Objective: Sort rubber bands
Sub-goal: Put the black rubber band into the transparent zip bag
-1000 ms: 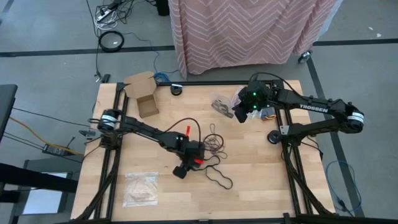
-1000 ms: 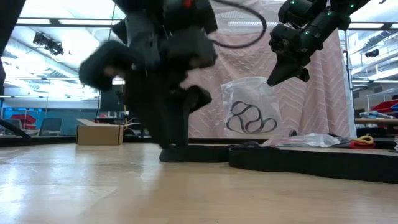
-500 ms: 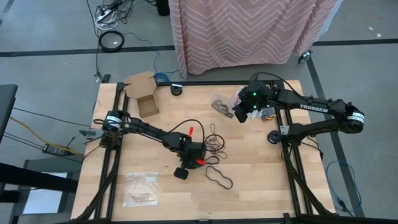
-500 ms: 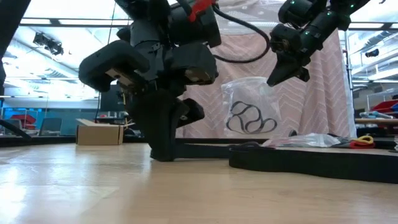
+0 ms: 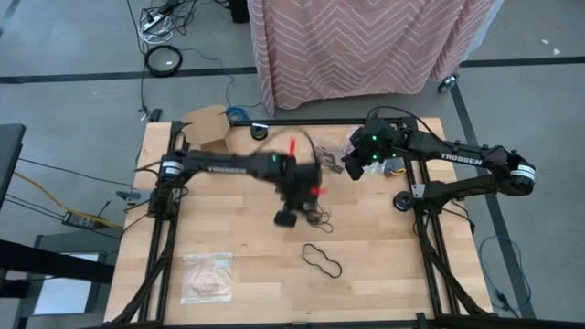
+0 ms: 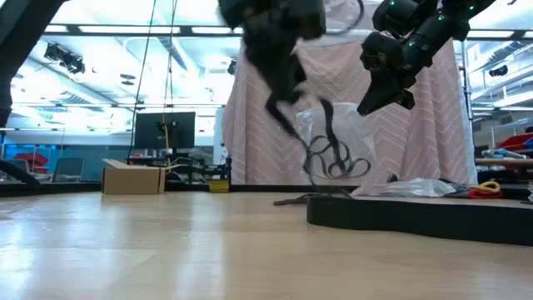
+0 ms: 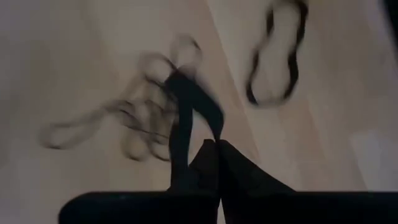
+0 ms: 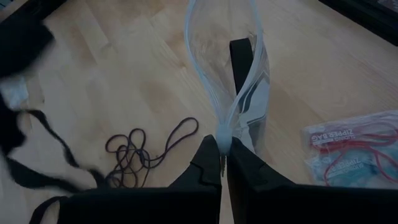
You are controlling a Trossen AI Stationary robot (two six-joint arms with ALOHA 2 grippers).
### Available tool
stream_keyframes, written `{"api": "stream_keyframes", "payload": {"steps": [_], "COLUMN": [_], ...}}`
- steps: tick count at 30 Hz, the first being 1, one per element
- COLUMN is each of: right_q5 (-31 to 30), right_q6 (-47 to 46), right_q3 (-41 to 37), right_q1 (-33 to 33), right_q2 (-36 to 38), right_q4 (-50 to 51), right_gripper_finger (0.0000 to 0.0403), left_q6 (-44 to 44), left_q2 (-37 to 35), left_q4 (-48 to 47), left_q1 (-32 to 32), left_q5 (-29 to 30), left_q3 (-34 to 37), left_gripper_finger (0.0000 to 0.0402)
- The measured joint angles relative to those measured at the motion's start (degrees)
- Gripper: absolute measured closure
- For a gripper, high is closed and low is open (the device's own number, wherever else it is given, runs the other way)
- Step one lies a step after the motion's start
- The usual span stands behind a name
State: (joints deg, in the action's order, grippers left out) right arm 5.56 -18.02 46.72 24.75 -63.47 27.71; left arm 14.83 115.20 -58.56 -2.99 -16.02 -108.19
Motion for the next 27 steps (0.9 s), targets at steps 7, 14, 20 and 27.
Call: {"api": "stream_keyframes", "payload": {"steps": [7, 14, 20, 27], "right_q5": [0.0, 0.0, -1.0, -5.3], "right_q6": [0.1, 0.1, 0.1, -1.2], "right_q3": [0.0, 0.0, 0.0, 0.0], "right_q1": [0.0, 0.0, 0.0, 0.0], "right_q2": [0.0, 0.0, 0.0, 0.0], "right_q4": [0.0, -0.6, -2.5, -8.2], "right_gripper_finger": [0.0402, 0.0402, 0.0402, 0.0402], "left_q6": [-7.8, -19.6, -27.7, -31.0], "left_q2": [-0.1, -3.4, -4.6, -1.6], "left_q4": [0.4, 18.0, 36.5, 46.5], "left_q1": [-5.1, -9.2, -11.6, -11.7], "left_q5": [-8.0, -5.7, 7.7, 23.6], "left_q3": [-18.0, -24.4, -23.9, -23.8], "left_gripper_finger": [0.0400, 0.0401, 0.0401, 0.0401]}}
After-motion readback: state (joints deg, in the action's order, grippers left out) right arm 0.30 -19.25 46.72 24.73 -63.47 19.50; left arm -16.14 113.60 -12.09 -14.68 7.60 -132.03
